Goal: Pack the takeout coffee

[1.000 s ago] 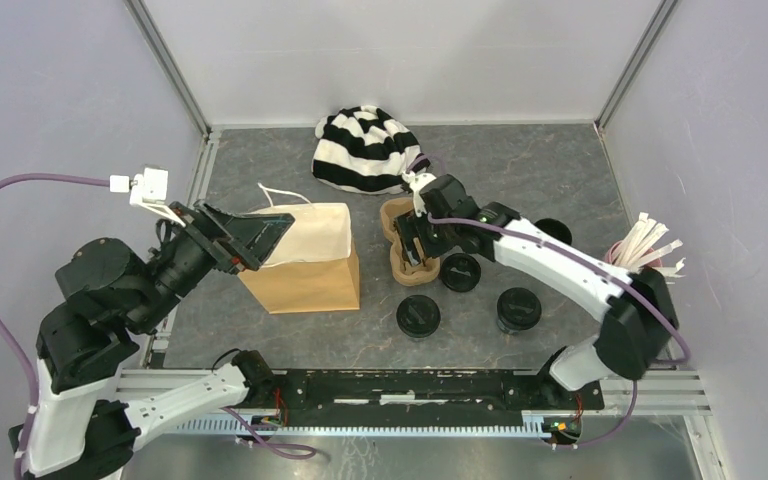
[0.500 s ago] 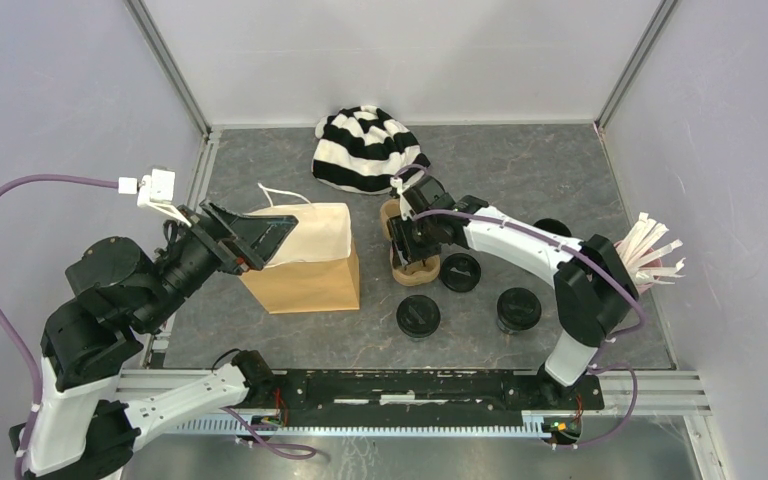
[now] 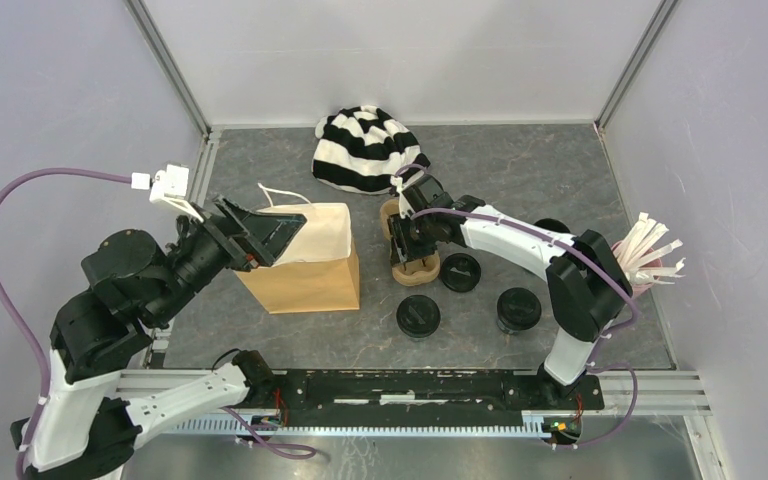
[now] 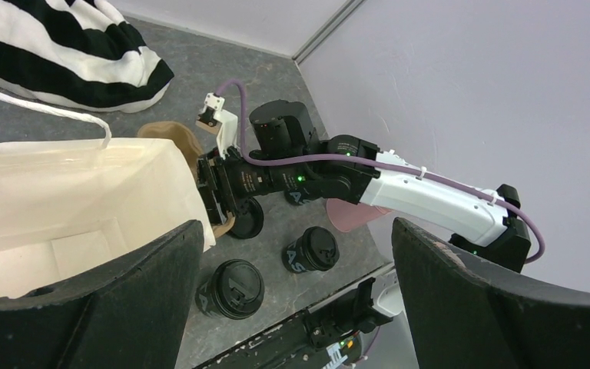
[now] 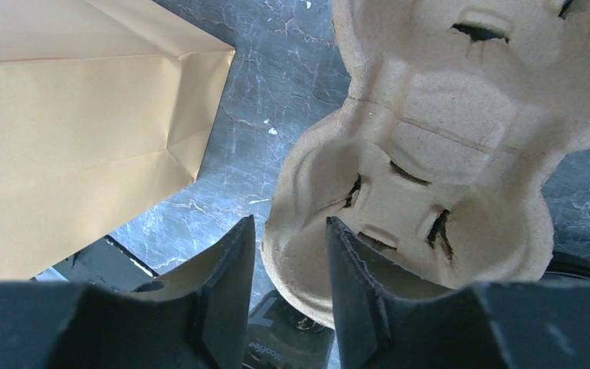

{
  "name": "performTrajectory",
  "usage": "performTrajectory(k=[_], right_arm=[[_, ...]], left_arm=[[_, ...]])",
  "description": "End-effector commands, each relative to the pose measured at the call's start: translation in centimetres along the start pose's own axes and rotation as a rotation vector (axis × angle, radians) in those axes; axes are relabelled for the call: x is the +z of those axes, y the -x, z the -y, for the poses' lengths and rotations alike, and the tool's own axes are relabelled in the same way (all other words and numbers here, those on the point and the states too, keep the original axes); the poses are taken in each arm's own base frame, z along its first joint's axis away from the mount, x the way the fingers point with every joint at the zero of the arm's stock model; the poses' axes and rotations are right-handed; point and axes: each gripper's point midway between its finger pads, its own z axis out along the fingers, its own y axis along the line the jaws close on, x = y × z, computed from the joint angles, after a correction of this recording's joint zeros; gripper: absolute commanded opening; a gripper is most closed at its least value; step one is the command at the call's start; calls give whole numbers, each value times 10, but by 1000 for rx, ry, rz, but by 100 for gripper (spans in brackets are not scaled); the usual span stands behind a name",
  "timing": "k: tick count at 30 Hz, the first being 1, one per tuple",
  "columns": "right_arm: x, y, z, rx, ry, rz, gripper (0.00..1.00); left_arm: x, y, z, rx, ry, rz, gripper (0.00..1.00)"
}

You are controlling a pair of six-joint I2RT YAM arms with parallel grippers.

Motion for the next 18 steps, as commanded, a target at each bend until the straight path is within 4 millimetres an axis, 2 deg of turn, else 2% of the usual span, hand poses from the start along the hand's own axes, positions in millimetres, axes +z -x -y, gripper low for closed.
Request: performTrajectory(k=[1, 5, 9, 13, 18], right_arm=[[-1, 17, -10, 3, 35, 53, 41], [1, 16, -9, 8, 32, 47, 34], [4, 13, -7, 9, 29, 37, 42], [6, 12, -7, 9, 32, 36, 42], [4, 14, -7, 2, 29, 44, 33]], left_arm=[[4, 2, 2, 2, 3, 6, 97], [3, 1, 1, 2, 2, 0, 97], [3, 0, 1, 0, 1, -1, 97], [3, 0, 2, 0, -2, -5, 98], [3, -1, 3, -2, -4, -7, 97]])
